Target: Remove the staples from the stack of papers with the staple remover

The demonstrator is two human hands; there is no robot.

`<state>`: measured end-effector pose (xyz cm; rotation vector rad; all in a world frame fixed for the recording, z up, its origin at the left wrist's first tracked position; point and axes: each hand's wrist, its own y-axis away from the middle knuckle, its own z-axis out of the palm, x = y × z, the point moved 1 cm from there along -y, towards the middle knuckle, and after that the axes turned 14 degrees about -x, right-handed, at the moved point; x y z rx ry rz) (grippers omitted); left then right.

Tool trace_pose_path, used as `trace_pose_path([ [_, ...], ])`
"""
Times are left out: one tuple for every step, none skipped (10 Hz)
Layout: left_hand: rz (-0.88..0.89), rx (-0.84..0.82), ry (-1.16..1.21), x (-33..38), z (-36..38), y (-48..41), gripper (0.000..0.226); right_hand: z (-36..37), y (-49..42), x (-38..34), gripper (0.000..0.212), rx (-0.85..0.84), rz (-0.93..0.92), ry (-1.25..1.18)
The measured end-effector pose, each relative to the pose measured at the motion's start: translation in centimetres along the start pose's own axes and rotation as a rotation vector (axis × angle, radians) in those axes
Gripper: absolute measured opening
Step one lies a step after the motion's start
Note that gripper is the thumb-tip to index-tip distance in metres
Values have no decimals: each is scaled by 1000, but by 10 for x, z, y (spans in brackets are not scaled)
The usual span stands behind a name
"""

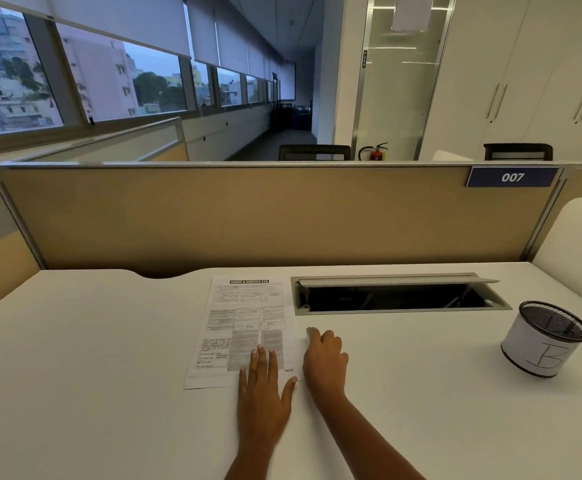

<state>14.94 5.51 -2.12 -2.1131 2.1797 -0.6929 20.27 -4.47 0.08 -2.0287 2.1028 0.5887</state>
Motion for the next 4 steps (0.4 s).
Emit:
trace_pose_path([
  [-24,-57,-8,-1,-1,1,61,5,-4,3,46,8,16,20],
  [-46,-138,32,0,-2,1,77,6,-5,2,43,22,20,16],
  [-10,-87,36,-6,6,4,83,6,-5,5,42,59,1,9],
  [25,8,25,-6,9,4,84,0,1,15,45,66,29,-53],
])
